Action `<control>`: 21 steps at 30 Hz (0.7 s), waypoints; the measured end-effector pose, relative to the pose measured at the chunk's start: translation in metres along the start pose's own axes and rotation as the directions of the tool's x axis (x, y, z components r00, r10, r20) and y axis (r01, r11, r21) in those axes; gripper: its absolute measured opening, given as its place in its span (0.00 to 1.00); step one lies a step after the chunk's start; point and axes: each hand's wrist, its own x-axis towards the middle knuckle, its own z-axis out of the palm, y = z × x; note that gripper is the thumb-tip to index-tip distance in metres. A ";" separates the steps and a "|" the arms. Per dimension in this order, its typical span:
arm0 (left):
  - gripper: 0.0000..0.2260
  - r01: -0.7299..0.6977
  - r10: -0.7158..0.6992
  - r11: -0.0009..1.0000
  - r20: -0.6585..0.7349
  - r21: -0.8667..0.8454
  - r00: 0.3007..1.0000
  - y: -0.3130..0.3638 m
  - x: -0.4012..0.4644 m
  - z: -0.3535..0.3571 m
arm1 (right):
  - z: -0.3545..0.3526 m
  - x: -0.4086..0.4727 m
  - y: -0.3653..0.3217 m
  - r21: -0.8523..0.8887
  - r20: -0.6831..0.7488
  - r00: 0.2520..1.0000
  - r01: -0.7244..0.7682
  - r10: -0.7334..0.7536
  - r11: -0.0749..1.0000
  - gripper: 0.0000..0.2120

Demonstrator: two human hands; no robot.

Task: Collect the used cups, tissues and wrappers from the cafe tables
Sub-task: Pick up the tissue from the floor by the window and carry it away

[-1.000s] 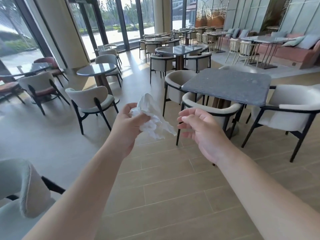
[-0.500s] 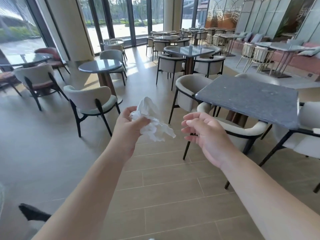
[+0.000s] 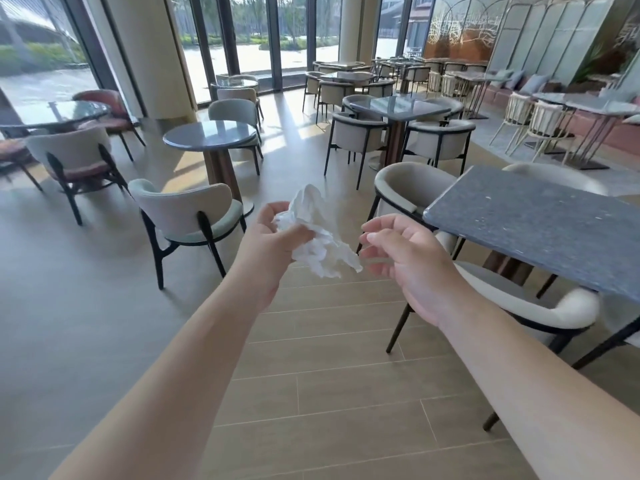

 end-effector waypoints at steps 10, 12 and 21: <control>0.20 0.017 -0.017 1.000 -0.034 0.013 0.999 -0.013 0.144 -0.028 | 0.020 0.140 0.032 0.132 0.090 0.993 -0.082 0.070 0.988 0.10; 0.20 0.017 -0.015 0.999 -0.049 0.034 0.999 -0.018 0.179 -0.032 | 0.022 0.184 0.037 0.154 0.100 0.993 -0.083 0.068 0.985 0.10; 0.19 0.028 -0.018 0.996 -0.109 0.088 0.994 -0.018 0.353 -0.034 | 0.026 0.376 0.041 0.181 0.134 0.991 -0.055 0.031 0.982 0.10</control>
